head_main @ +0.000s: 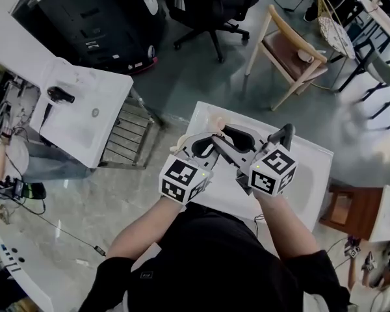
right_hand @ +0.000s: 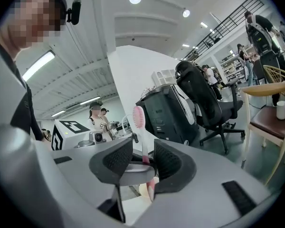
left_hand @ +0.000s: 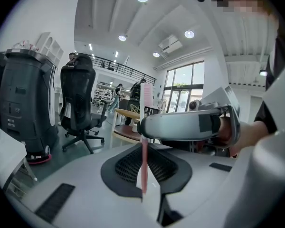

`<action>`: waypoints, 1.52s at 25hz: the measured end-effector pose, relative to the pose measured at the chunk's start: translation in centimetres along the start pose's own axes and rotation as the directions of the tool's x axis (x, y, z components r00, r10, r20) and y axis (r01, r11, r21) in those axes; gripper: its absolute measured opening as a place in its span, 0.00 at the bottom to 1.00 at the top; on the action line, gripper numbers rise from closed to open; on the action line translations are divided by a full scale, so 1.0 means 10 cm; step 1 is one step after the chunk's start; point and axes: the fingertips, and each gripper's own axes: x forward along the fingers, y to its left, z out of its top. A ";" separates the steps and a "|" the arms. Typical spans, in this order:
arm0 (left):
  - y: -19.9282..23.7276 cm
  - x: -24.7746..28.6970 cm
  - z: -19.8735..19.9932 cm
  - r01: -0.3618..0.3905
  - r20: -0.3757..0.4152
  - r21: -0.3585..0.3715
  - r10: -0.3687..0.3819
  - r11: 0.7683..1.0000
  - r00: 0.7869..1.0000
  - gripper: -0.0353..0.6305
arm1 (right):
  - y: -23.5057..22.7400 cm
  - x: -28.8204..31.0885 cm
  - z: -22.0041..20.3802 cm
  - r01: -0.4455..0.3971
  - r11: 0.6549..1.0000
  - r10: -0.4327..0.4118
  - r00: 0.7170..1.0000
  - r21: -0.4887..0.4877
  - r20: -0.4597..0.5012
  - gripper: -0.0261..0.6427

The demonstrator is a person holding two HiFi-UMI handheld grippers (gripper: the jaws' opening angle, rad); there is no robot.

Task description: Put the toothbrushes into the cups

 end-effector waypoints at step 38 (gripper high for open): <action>0.58 -0.69 0.10 -0.039 0.099 -0.026 0.042 0.999 0.994 0.16 | -0.17 0.00 0.20 0.060 0.998 -0.058 0.997 -0.033 0.057 0.10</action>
